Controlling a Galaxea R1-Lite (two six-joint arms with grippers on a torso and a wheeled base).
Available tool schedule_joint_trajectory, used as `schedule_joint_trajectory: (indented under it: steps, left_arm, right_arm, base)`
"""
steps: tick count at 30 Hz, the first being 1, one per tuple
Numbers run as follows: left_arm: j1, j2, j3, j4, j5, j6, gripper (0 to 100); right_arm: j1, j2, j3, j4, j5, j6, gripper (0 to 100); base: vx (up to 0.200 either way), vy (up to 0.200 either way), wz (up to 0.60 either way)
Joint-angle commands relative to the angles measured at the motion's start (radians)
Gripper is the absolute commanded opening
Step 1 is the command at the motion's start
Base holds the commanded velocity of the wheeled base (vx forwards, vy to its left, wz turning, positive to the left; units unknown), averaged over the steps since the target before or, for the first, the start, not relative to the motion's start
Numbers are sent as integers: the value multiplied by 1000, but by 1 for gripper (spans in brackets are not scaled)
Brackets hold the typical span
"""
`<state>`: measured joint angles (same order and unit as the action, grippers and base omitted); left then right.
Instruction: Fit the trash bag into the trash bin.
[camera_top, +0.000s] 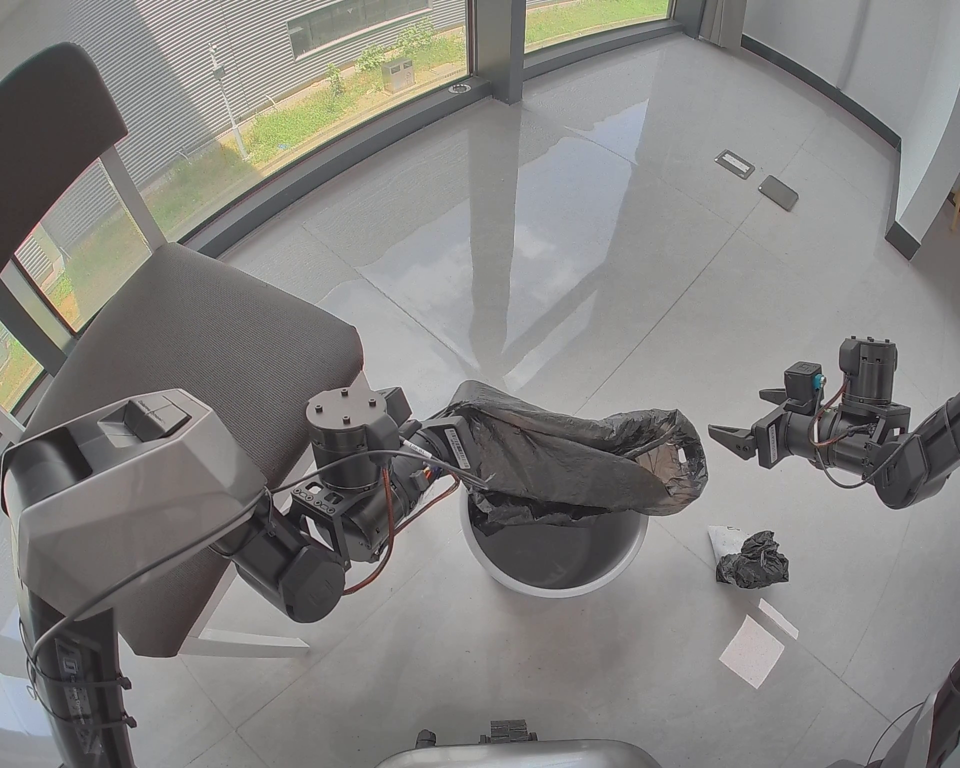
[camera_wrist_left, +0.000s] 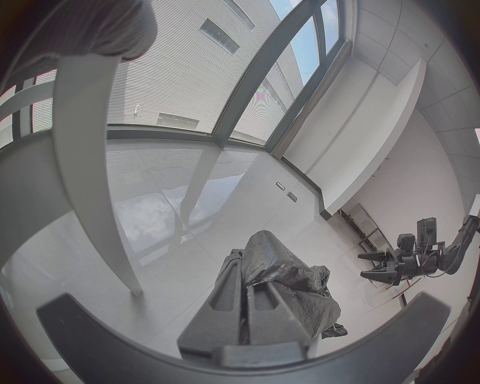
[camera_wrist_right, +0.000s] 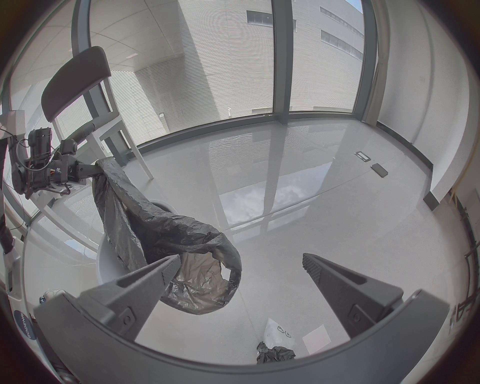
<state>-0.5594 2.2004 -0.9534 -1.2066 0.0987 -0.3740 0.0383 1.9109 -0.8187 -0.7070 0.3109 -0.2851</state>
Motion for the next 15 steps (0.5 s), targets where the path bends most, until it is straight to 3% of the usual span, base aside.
schedule_joint_trajectory:
  steps: [1, 15]
  left_arm:
    - [-1, -21, 71, -31, 1, 0, 0]
    - [-13, 42, 214, -186, 4, -3, 0]
  right_arm:
    - [49, -85, 69, 0, 1, -6, 100]
    - [164, -104, 128, -3, -10, -6, 100]
  base:
    - [0, 0, 0]
    - [0, 0, 0]
